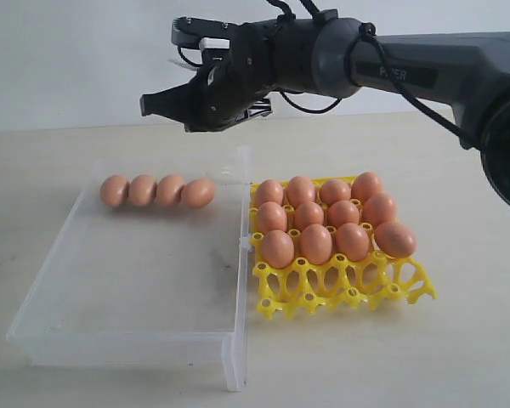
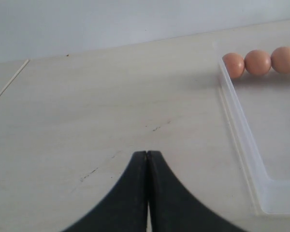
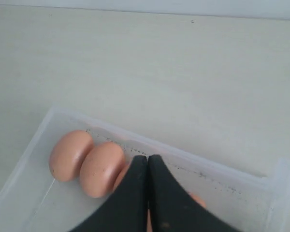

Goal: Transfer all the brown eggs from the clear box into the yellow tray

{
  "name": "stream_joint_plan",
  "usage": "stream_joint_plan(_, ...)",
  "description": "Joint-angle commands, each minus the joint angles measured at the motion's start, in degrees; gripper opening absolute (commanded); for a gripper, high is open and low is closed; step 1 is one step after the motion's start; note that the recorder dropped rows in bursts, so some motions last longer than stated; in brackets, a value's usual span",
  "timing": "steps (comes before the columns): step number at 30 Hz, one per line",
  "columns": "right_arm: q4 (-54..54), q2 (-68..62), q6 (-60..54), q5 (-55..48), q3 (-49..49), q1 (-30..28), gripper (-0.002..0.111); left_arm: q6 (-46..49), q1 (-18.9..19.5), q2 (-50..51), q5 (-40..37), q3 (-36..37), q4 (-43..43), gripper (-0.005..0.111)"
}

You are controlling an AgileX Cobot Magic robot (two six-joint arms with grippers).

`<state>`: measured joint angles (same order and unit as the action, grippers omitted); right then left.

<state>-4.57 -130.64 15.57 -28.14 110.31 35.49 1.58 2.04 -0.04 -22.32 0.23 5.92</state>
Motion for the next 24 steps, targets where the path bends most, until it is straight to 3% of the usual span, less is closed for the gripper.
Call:
stream_joint_plan(1, 0.0, 0.5, -1.0, -3.1, -0.1, 0.5, 0.011, -0.3, -0.3, 0.0, 0.5, -0.2, -0.1, 0.0)
stream_joint_plan(8, -4.1, -1.4, 1.7, -4.5, -0.1, 0.5, 0.055, -0.3, -0.3, 0.0, 0.5, -0.2, -0.1, 0.0)
stream_joint_plan(24, -4.1, -8.1, 10.6, -4.9, -0.1, 0.5, 0.055, -0.3, -0.3, 0.0, 0.5, -0.2, -0.1, 0.0)
